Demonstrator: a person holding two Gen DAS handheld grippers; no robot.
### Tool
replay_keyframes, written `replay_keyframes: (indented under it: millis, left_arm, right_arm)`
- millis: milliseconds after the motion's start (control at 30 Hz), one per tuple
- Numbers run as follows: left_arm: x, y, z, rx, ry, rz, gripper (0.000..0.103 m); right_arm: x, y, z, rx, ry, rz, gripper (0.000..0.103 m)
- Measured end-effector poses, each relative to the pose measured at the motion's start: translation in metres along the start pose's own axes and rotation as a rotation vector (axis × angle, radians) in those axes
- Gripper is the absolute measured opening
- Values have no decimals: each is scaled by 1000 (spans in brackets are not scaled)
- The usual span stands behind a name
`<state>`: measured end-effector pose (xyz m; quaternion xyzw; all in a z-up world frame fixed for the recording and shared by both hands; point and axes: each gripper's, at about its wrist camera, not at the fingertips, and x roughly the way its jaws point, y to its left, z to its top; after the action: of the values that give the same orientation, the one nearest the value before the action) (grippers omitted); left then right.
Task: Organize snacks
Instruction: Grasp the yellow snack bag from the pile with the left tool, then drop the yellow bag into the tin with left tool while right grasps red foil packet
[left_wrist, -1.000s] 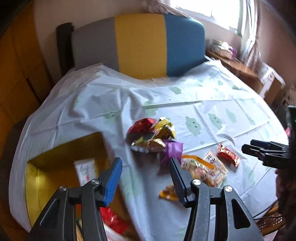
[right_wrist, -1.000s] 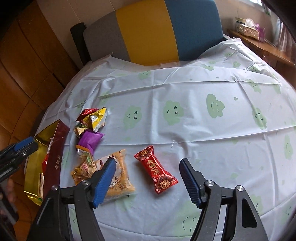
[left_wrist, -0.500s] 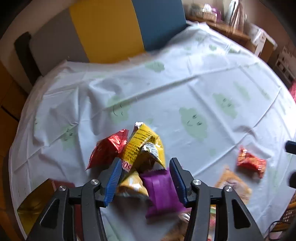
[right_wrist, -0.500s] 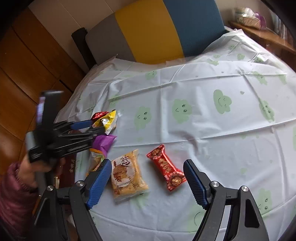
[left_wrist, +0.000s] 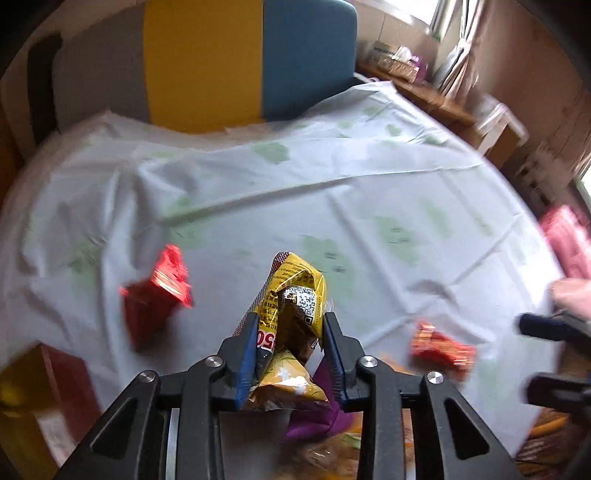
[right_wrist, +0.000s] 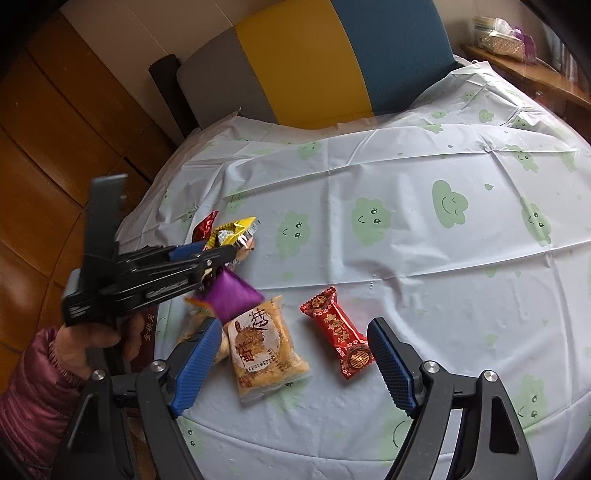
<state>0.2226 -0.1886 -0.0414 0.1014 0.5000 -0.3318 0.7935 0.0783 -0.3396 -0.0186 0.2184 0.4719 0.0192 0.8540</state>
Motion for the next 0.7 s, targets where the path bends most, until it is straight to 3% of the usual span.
replay_keyframes:
  millis: [200, 333, 533, 700]
  left_arm:
    - [-7, 4, -2, -59, 22, -17, 43]
    - [-21, 10, 5, -39, -6, -3, 56]
    - [-9, 2, 3, 154, 41, 169, 55]
    - [15, -6, -3, 236, 110, 148, 51]
  right_arm:
    - [0, -4, -1, 15, 1, -19, 82]
    - [-1, -6, 0, 19, -6, -24, 82]
    - [-1, -3, 0, 4, -6, -21, 82]
    - [0, -2, -1, 6, 4, -18, 82]
